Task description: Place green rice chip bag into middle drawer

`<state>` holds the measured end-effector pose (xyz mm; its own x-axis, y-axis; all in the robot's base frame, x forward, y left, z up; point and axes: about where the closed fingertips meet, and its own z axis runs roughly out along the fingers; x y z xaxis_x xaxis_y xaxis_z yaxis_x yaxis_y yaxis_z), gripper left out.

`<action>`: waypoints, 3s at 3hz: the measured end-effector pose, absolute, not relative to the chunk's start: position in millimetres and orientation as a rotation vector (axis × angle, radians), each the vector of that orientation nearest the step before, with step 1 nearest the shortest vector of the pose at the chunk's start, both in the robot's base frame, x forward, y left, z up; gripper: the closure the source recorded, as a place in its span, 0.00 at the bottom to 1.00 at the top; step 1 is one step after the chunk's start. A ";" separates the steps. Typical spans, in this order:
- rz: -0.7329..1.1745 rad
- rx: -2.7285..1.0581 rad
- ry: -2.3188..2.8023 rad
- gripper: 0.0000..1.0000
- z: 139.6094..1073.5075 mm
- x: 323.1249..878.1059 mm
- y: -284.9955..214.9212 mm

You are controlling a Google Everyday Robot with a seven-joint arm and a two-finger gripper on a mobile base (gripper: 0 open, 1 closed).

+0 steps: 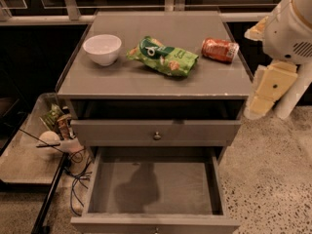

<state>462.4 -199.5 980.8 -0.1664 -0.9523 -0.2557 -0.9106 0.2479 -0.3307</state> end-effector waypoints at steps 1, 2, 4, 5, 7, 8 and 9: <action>-0.062 -1.570 2.107 0.00 969.5 494.0 -202.7; 0.082 -1.423 2.070 0.00 956.6 525.9 -205.7; 0.116 -1.414 2.062 0.00 955.1 527.2 -199.3; 0.103 -1.452 2.031 0.00 956.7 525.0 -190.3; 0.096 -1.611 1.757 0.00 946.9 572.5 -115.3; 0.073 -1.628 1.638 0.00 947.0 599.7 -85.6; 0.083 -1.608 1.599 0.00 940.8 629.1 -68.9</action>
Offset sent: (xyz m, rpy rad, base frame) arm 0.1037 -0.0102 -0.0335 0.5284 -0.0727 -0.1462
